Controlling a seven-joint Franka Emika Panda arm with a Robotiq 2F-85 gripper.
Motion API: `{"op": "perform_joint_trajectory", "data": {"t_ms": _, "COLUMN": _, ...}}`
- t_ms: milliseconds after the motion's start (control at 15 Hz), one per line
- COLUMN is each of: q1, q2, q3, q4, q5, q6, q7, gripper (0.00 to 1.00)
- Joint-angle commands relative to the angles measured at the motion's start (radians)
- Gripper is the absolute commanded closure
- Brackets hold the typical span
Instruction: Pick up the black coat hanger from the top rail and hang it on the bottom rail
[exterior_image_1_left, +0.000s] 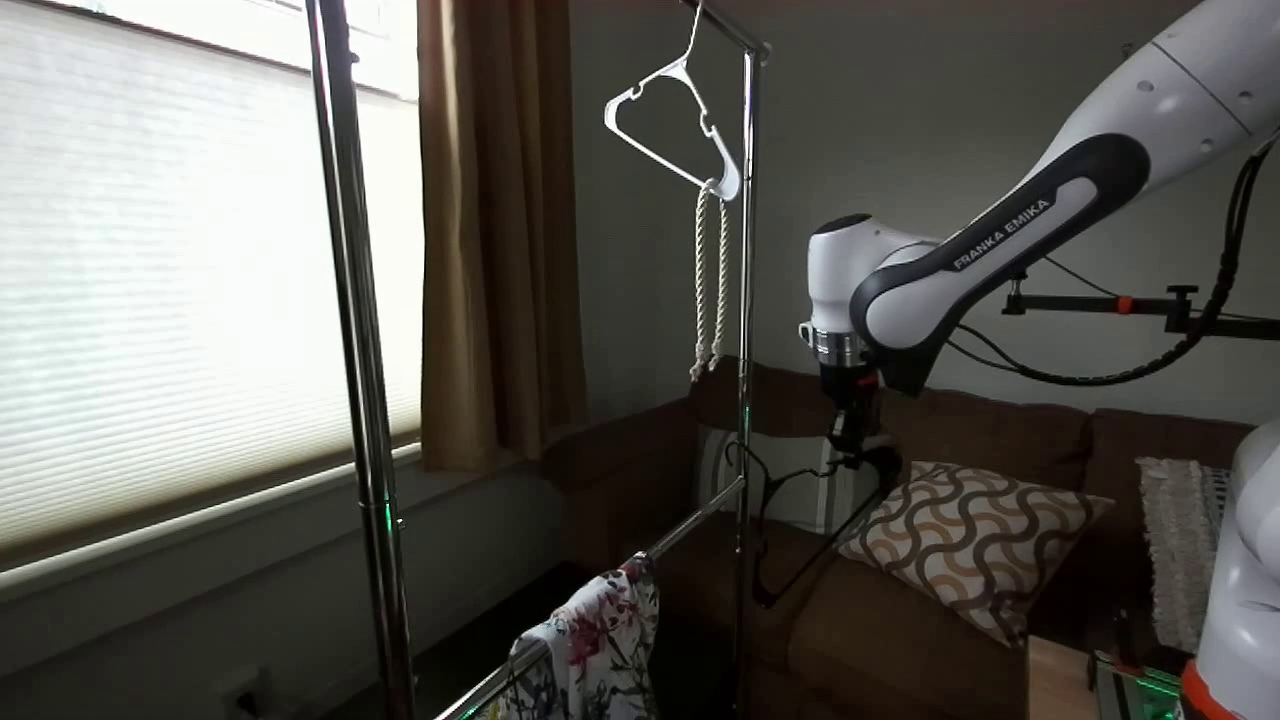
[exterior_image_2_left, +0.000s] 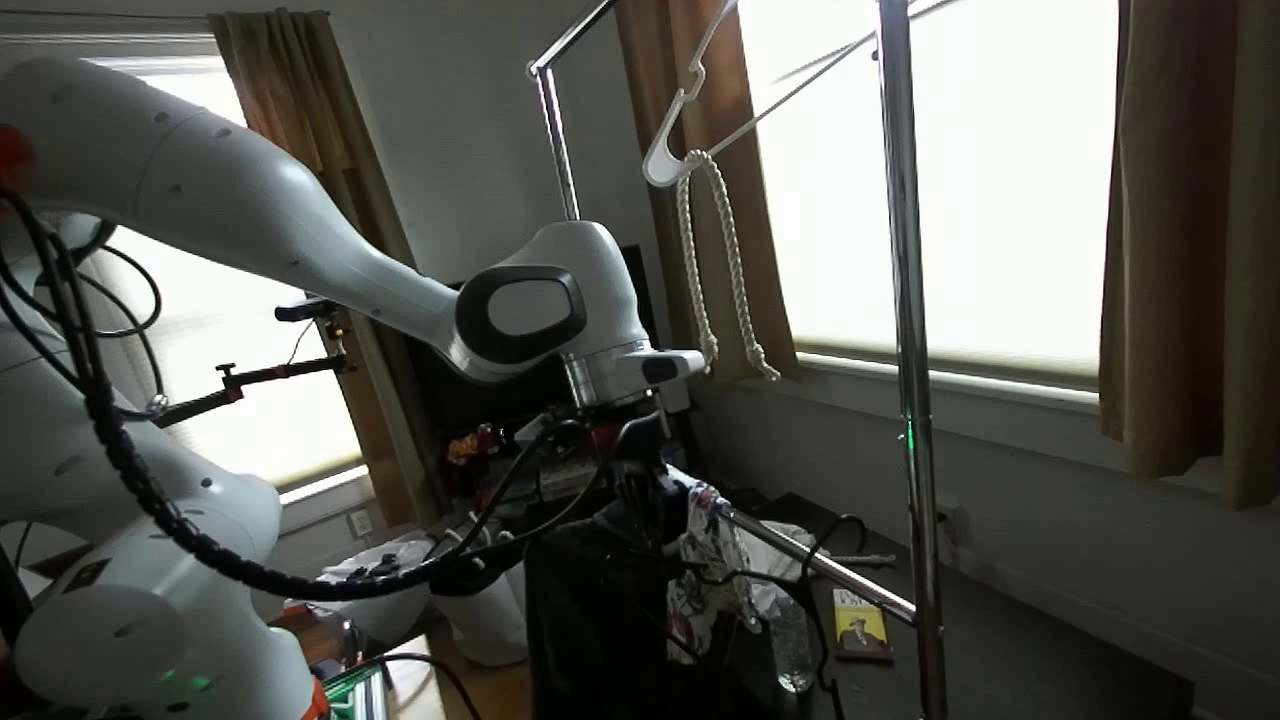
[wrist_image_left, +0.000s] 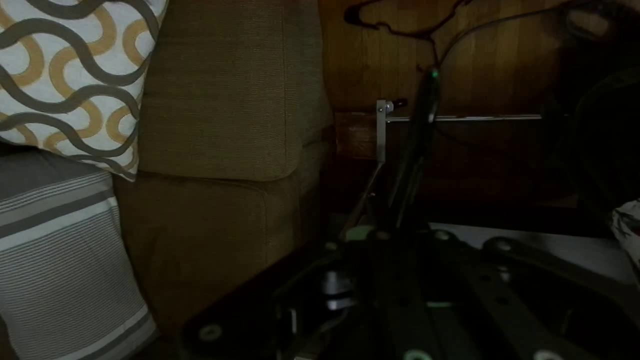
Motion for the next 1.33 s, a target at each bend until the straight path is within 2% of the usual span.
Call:
{"op": "perform_joint_trajectory", "data": {"t_ms": 0, "q1": 0.018, "q2": 0.043, "q3": 0.02, "q4": 0.015, "q5": -0.002, "q6": -0.025, "q7": -0.014, "gripper": 0.98}}
{"op": "perform_joint_trajectory", "data": {"t_ms": 133, "q1": 0.02, "q2": 0.063, "q3": 0.042, "q4": 0.012, "q5": -0.03, "q6": -0.022, "q7": 0.018, "gripper": 0.98}}
{"op": "perform_joint_trajectory", "data": {"t_ms": 733, "q1": 0.055, "q2": 0.153, "q3": 0.073, "q4": 0.066, "q5": -0.03, "q6": 0.016, "q7": 0.054, "gripper": 0.98}}
{"op": "perform_joint_trajectory", "data": {"t_ms": 1133, "q1": 0.071, "q2": 0.184, "q3": 0.079, "q4": 0.095, "q5": -0.024, "q6": -0.009, "q7": 0.056, "gripper": 0.98}}
{"op": "perform_joint_trajectory", "data": {"t_ms": 1200, "q1": 0.072, "q2": 0.188, "q3": 0.078, "q4": 0.097, "q5": -0.018, "q6": -0.014, "q7": 0.056, "gripper": 0.93}}
{"op": "perform_joint_trajectory", "data": {"t_ms": 1267, "q1": 0.073, "q2": 0.191, "q3": 0.076, "q4": 0.099, "q5": -0.013, "q6": -0.02, "q7": 0.056, "gripper": 0.67}}
